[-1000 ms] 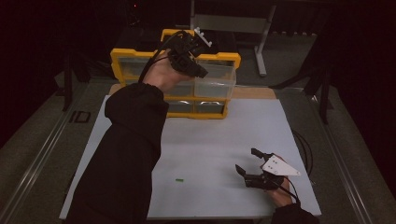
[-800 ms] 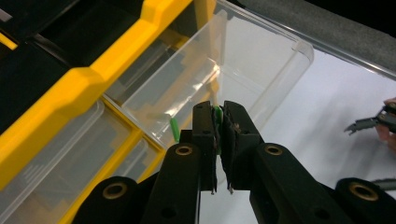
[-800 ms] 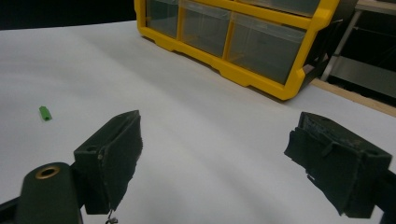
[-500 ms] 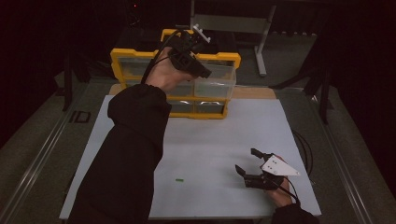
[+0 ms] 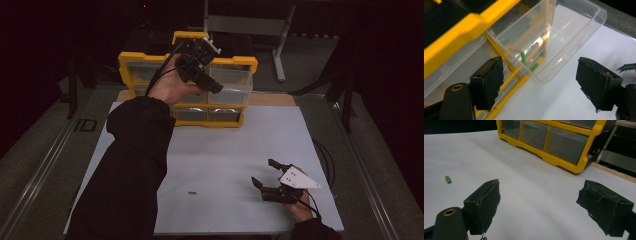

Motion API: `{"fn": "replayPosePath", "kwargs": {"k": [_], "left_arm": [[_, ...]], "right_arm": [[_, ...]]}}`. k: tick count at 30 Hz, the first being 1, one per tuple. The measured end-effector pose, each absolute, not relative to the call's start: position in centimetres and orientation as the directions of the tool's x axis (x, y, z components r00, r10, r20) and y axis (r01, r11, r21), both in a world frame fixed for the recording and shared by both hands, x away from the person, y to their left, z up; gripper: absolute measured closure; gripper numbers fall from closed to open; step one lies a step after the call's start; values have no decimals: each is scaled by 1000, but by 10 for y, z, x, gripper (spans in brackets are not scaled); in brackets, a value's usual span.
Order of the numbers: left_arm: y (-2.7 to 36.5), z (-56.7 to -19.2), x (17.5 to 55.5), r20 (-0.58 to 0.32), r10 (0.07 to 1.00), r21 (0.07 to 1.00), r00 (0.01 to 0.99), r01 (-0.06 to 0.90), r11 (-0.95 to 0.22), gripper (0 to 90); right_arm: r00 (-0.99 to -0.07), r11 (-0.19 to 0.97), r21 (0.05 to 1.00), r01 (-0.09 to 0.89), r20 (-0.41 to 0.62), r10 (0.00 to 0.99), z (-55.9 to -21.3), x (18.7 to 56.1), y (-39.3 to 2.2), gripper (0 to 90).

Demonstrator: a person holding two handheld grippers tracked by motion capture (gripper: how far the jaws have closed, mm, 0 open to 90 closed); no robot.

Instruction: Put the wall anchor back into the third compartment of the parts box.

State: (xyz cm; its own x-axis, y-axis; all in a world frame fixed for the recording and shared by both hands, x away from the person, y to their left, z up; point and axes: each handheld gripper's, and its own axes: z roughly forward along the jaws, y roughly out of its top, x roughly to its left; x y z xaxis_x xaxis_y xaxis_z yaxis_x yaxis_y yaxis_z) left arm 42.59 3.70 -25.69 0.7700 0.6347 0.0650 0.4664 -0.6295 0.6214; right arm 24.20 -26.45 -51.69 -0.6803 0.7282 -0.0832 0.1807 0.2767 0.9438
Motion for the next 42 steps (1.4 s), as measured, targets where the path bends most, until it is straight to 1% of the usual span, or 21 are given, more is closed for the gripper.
{"fn": "replayPosePath", "kwargs": {"k": [9, 24, 32, 36, 37, 42], "left_arm": [[47, -272, 420, 70, 624, 592, 779, 471, -654, 196], [56, -307, 402, 72, 584, 547, 809, 457, -701, 190], [62, -346, 382, 51, 552, 519, 833, 450, -727, 194], [64, -357, 374, 32, 534, 527, 845, 440, -727, 194], [66, -365, 368, 16, 526, 539, 850, 436, -721, 194], [69, -381, 359, 18, 521, 538, 853, 431, -724, 199]], "right_arm": [[-684, 285, 942, 176, -91, 724, -517, 242, -264, 153], [-686, 289, 941, 175, -94, 722, -517, 242, -262, 152], [-685, 288, 941, 175, -93, 722, -517, 242, -262, 153], [-687, 291, 941, 173, -96, 720, -517, 242, -261, 153], [-688, 295, 940, 171, -100, 719, -517, 242, -261, 153], [-689, 296, 940, 170, -101, 718, -517, 242, -261, 153]]}}
